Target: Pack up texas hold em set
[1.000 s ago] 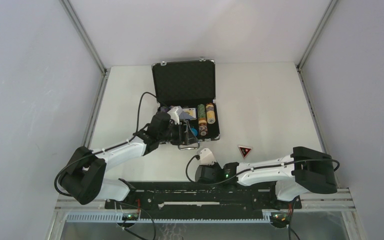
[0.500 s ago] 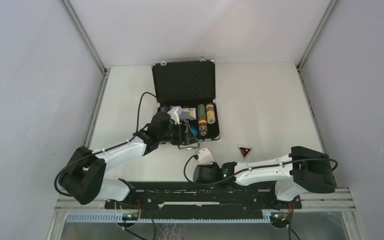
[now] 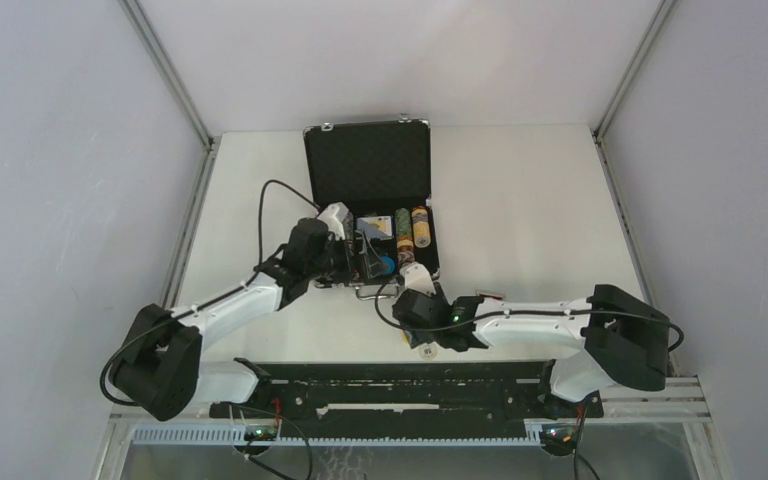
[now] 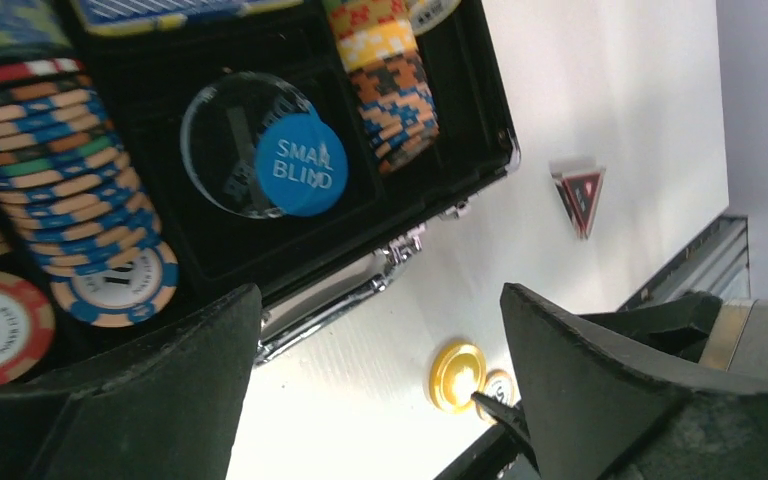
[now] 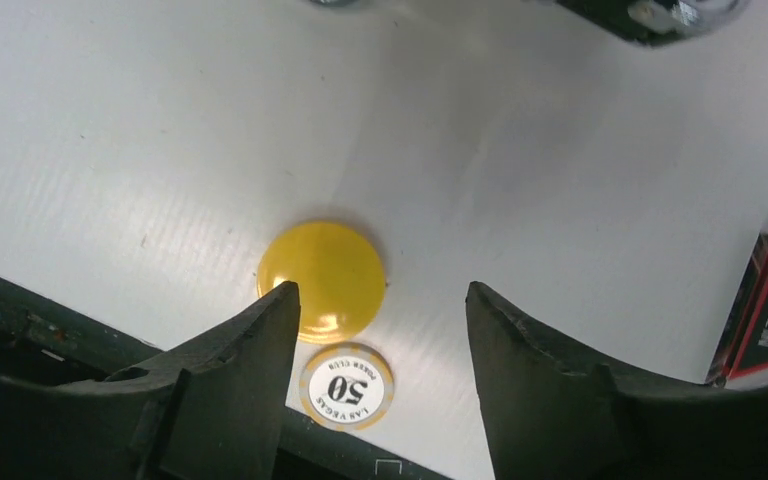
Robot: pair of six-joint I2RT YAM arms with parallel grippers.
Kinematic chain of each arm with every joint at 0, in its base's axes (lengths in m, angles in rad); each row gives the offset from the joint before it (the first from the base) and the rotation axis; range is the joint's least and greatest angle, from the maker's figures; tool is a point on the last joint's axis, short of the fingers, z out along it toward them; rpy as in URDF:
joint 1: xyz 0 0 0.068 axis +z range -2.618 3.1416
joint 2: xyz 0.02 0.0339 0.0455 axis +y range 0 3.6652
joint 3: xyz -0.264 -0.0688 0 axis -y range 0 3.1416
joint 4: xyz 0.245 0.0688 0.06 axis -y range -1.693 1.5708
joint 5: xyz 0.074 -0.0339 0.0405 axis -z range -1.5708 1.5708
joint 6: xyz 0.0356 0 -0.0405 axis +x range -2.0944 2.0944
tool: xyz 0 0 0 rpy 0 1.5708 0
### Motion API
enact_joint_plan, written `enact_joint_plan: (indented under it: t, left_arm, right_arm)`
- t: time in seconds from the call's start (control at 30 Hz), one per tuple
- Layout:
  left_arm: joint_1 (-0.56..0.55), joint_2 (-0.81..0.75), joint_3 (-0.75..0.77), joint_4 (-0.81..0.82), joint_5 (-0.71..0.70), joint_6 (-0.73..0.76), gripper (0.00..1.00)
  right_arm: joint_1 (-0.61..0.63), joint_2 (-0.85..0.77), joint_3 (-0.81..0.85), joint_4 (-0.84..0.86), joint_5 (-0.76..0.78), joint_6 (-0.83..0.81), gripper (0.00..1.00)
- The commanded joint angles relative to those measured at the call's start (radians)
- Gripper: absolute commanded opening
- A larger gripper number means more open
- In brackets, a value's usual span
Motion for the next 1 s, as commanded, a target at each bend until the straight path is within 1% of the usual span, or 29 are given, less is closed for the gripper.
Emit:
enact_joint_plan:
  t: [0.0,0.07,0.2,0.47,0.63,0.97]
  left_arm:
    - [0.027,-0.048,-0.024,0.002,-0.042,-0.004,0.97]
    - [0.027,-0.051,-0.025,0.000,-0.043,-0.005,1.00]
    - [0.027,-0.050,-0.025,0.001,-0.038,-0.006,1.00]
    - [0.026,-0.039,-0.024,0.012,-0.015,-0.007,1.00]
    - [0.026,-0.032,-0.024,0.017,-0.005,-0.009,1.00]
    - [0.026,-0.022,-0.022,0.028,0.019,-0.012,1.00]
  right_arm:
    - [-0.017,0.047,0.073,0.069,-0.054,-0.087,0.71]
    - [-0.015,0.079,0.085,0.077,-0.070,-0.094,0.72]
    - [-0.006,0.122,0.100,0.103,-0.117,-0.090,0.73]
    - [-0.003,0.132,0.072,0.100,-0.125,-0.054,0.74]
    - [-0.002,0.122,0.058,0.092,-0.131,-0.046,0.67]
    - [-0.005,0.065,0.009,0.087,-0.132,-0.026,0.63]
